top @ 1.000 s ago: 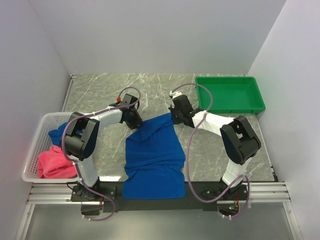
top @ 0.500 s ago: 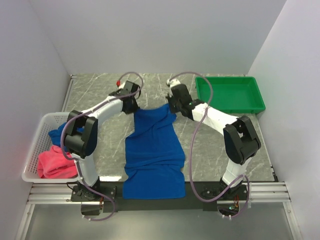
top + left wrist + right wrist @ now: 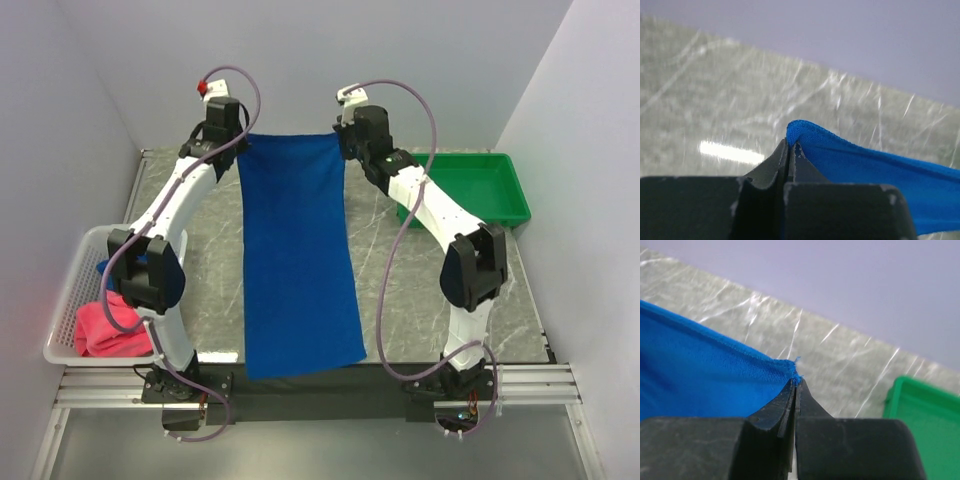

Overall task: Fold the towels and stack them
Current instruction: Flatten out the crumpled towel, then fold the towel

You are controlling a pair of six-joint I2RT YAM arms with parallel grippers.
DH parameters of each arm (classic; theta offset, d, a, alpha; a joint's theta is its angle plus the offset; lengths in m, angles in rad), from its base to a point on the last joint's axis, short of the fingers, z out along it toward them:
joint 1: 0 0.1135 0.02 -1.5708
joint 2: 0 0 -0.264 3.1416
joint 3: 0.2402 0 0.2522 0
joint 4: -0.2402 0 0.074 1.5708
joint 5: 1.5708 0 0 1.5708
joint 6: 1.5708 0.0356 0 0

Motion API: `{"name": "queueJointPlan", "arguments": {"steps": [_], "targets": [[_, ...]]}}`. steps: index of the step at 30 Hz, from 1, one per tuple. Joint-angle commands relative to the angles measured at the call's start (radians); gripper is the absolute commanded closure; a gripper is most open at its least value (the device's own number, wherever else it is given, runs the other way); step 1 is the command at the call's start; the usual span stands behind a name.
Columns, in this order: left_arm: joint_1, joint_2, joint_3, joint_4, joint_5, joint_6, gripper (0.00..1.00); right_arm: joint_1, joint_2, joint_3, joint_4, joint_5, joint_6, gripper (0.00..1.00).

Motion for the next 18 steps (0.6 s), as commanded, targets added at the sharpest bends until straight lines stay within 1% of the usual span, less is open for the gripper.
{"name": "queueJointPlan", "arguments": {"steps": [1, 7, 9, 13, 16, 18], "targets": [[0.025, 0.044, 0.11, 0.091, 0.027, 0.091, 0.99, -0.026, 0.064, 0.105, 0.051, 0.013, -0.087, 1.0], [0.063, 0.133, 0.228, 0.174, 0.112, 0.134, 0.99, -0.064, 0.162, 0.254, 0.106, 0.015, -0.146, 1.0], [0.074, 0.156, 0.242, 0.201, 0.123, 0.142, 0.99, -0.07, 0.199, 0.288, 0.121, 0.015, -0.156, 1.0], [0.089, 0.162, 0.193, 0.331, 0.17, 0.182, 0.99, -0.079, 0.249, 0.361, 0.149, 0.013, -0.172, 1.0], [0.097, 0.156, 0.16, 0.387, 0.158, 0.217, 0.99, -0.082, 0.282, 0.391, 0.189, -0.004, -0.193, 1.0], [0.102, 0.156, 0.159, 0.383, 0.147, 0.234, 0.99, -0.079, 0.285, 0.391, 0.2, -0.027, -0.202, 1.0]]}}
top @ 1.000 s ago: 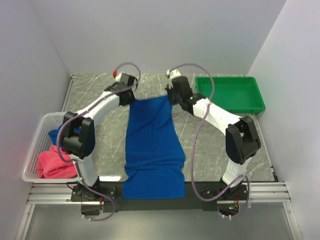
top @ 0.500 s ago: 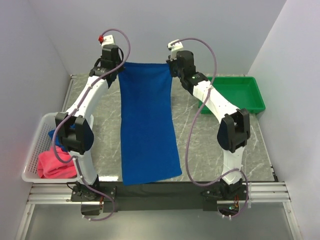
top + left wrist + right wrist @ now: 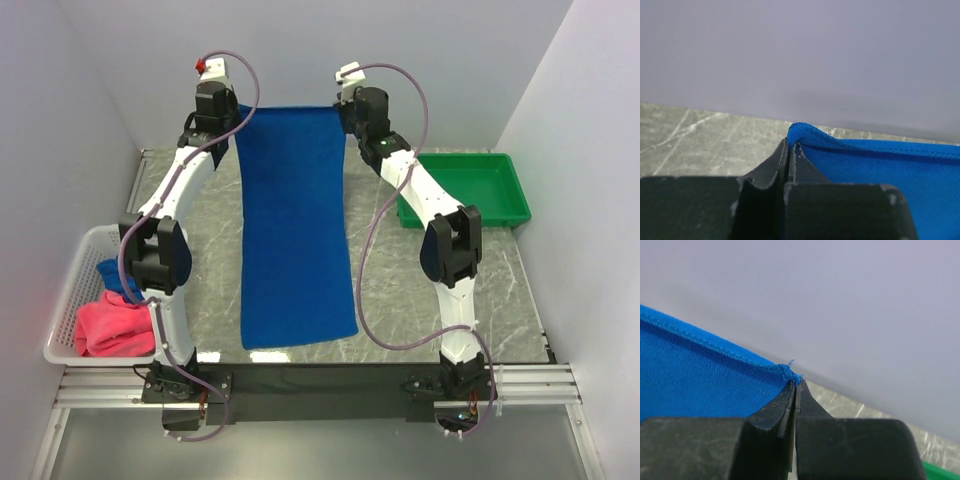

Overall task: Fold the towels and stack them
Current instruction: Fold the towel

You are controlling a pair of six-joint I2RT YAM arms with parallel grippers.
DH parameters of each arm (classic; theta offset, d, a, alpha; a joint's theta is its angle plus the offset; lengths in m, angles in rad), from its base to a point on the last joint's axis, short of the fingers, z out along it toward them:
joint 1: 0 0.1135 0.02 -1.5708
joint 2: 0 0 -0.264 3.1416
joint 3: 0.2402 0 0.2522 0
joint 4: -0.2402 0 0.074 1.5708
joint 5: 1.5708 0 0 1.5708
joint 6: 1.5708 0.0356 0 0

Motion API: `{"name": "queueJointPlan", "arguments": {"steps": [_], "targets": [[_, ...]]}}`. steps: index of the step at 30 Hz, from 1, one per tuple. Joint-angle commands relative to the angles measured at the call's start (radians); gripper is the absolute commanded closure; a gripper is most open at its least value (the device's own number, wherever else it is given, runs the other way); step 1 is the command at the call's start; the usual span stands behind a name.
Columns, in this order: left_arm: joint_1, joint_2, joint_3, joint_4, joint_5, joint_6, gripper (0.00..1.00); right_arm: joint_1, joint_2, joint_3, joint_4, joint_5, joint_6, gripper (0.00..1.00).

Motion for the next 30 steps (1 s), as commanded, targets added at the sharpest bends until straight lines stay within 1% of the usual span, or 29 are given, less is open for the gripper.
{"name": "queueJointPlan", "arguments": {"steps": [1, 3, 5, 9, 14, 15, 17, 18, 20, 21, 22, 24, 26, 27, 30], "targets": [[0.017, -0.021, -0.004, 0.104, -0.008, 0.064, 0.99, -0.009, 0.003, 0.047, 0.084, -0.025, -0.038, 1.0], [0.018, -0.041, -0.028, 0.093, 0.006, 0.071, 0.99, -0.011, -0.015, 0.018, 0.077, -0.065, -0.03, 1.0], [0.018, -0.087, -0.065, 0.105, 0.057, 0.087, 0.99, -0.006, -0.052, -0.018, 0.077, -0.088, -0.019, 1.0], [0.018, -0.199, -0.239, 0.173, 0.13, 0.107, 0.99, 0.003, -0.135, -0.165, 0.078, -0.093, -0.015, 1.0], [0.018, -0.348, -0.363, 0.17, 0.167, 0.105, 0.99, 0.023, -0.275, -0.327, 0.078, -0.119, -0.016, 1.0], [0.018, -0.368, -0.404, 0.161, 0.185, 0.104, 0.99, 0.028, -0.296, -0.379, 0.072, -0.12, -0.018, 1.0], [0.02, -0.426, -0.444, 0.155, 0.199, 0.094, 0.99, 0.035, -0.358, -0.432, 0.064, -0.125, -0.015, 1.0], [0.018, -0.446, -0.483, 0.129, 0.199, 0.088, 0.99, 0.037, -0.38, -0.484, 0.054, -0.13, -0.012, 1.0], [0.018, -0.5, -0.53, 0.095, 0.246, 0.068, 0.97, 0.049, -0.44, -0.533, 0.043, -0.147, -0.001, 1.0], [0.018, -0.518, -0.58, 0.084, 0.259, 0.061, 0.95, 0.055, -0.458, -0.58, 0.04, -0.145, 0.002, 1.0], [0.018, -0.547, -0.608, 0.067, 0.288, 0.033, 0.95, 0.067, -0.475, -0.604, 0.02, -0.145, 0.007, 1.0], [0.02, -0.577, -0.683, 0.041, 0.303, 0.004, 0.95, 0.078, -0.524, -0.669, -0.003, -0.139, 0.012, 1.0], [0.018, -0.615, -0.732, 0.005, 0.308, -0.031, 0.95, 0.098, -0.569, -0.711, -0.017, -0.111, 0.015, 1.0], [0.018, -0.63, -0.786, 0.0, 0.3, -0.042, 0.96, 0.101, -0.583, -0.754, -0.029, -0.102, 0.019, 1.0], [0.018, -0.701, -0.878, -0.017, 0.271, -0.08, 0.96, 0.112, -0.648, -0.838, -0.049, -0.097, 0.056, 1.0]]}}
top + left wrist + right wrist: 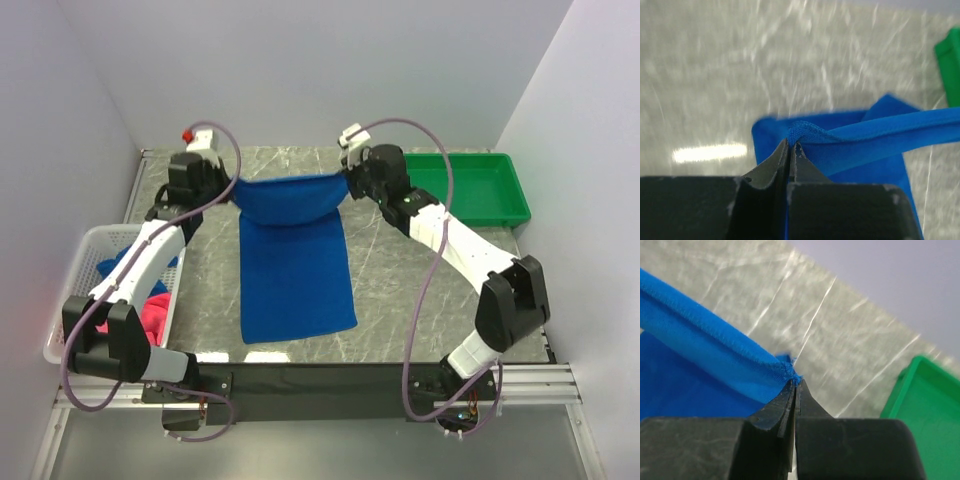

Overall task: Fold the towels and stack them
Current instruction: Fold the towel

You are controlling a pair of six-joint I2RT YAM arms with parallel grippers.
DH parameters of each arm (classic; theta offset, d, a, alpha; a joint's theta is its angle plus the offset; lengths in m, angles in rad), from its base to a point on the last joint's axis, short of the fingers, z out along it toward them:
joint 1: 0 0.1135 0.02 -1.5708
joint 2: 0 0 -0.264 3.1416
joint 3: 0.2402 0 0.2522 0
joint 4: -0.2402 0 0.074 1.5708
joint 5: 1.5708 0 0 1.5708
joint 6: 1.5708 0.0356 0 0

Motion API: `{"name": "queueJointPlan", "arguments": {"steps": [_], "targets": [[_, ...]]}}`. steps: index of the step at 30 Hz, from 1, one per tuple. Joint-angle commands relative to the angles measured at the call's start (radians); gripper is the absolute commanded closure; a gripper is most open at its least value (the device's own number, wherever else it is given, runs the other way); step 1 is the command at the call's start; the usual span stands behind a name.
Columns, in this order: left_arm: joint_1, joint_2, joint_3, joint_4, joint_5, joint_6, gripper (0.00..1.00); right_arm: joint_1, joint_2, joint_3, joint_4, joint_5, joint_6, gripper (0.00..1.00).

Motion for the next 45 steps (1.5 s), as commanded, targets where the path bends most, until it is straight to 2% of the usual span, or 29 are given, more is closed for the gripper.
{"name": "queueJointPlan", "arguments": {"steps": [1, 7, 11, 18, 23, 31, 36, 39, 45], "targets": [[0.004, -0.105, -0.09, -0.042, 0.002, -0.07, 0.96, 0.013, -0.081, -0.091, -0.034, 0.027, 0.045, 1.0], [0.004, -0.228, -0.192, -0.068, -0.004, -0.121, 0.96, 0.042, -0.231, -0.235, -0.051, 0.034, 0.101, 1.0], [0.004, -0.264, -0.225, -0.107, 0.027, -0.147, 0.96, 0.065, -0.272, -0.29, -0.066, 0.037, 0.115, 1.0], [0.004, -0.293, -0.131, -0.181, -0.03, -0.155, 0.99, 0.073, -0.279, -0.212, -0.128, 0.117, 0.089, 1.0], [0.004, -0.357, -0.153, -0.221, -0.032, -0.201, 0.99, 0.073, -0.323, -0.211, -0.131, 0.094, 0.095, 1.0], [0.004, -0.449, -0.327, -0.268, 0.045, -0.322, 0.99, 0.091, -0.366, -0.324, -0.161, 0.063, 0.169, 1.0], [0.004, -0.529, -0.49, -0.282, 0.092, -0.421, 0.99, 0.125, -0.406, -0.447, -0.158, 0.045, 0.248, 1.0], [0.004, -0.552, -0.591, -0.269, 0.1, -0.486, 0.99, 0.142, -0.411, -0.517, -0.149, 0.031, 0.33, 1.0], [0.002, -0.543, -0.765, -0.144, 0.155, -0.63, 0.99, 0.151, -0.377, -0.652, -0.062, -0.091, 0.489, 1.0]]}}
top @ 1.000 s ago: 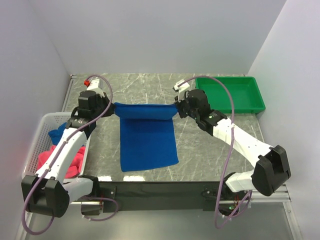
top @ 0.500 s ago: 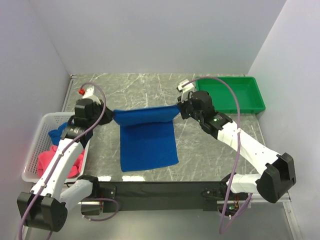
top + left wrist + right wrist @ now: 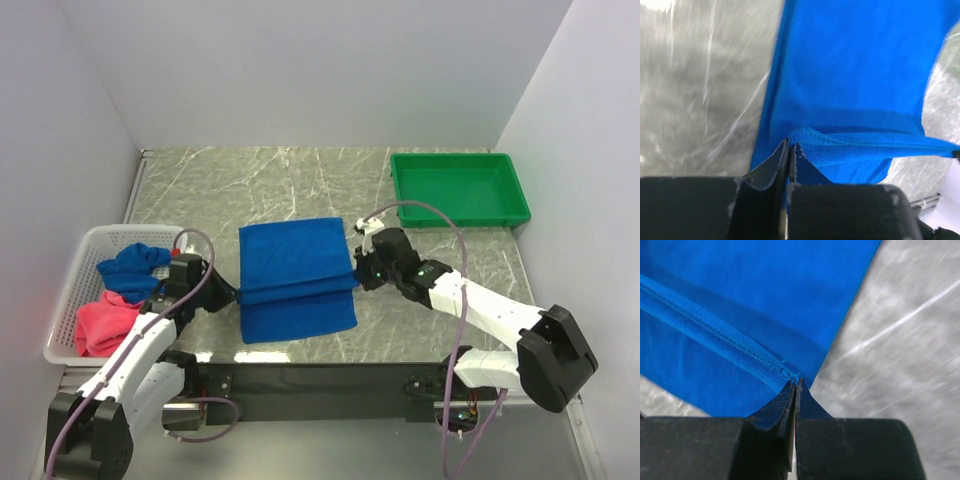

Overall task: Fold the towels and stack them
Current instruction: Fold the towel

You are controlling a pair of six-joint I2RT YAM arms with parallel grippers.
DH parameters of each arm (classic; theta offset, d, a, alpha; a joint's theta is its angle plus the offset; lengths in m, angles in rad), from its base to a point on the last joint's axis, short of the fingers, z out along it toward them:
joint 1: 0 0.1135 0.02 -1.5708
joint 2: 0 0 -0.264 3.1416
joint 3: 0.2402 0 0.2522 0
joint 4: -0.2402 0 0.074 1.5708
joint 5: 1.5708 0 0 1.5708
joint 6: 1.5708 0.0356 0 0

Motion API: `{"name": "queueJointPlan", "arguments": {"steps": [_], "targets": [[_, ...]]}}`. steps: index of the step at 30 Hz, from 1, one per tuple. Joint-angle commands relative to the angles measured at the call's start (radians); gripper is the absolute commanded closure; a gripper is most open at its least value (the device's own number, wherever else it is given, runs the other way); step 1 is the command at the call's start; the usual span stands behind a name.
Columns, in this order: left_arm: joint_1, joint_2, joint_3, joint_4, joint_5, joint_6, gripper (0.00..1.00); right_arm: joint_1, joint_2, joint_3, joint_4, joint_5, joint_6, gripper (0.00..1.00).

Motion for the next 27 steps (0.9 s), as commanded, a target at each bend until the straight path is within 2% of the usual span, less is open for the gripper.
{"name": "queueJointPlan", "arguments": {"steps": [1, 12, 27], "targets": [[0.004, 0.006, -0.06, 0.092, 0.033, -0.109, 0.99, 0.004, 0.012, -0.045, 0.077, -0.053, 0.126, 1.0], [0.002, 0.005, -0.082, 0.097, -0.04, -0.119, 0.99, 0.001, 0.157, -0.057, 0.09, -0.093, 0.19, 1.0], [0.0, -0.014, -0.069, 0.052, -0.03, -0.136, 0.94, 0.003, 0.099, -0.045, 0.015, -0.104, 0.175, 1.0]]}}
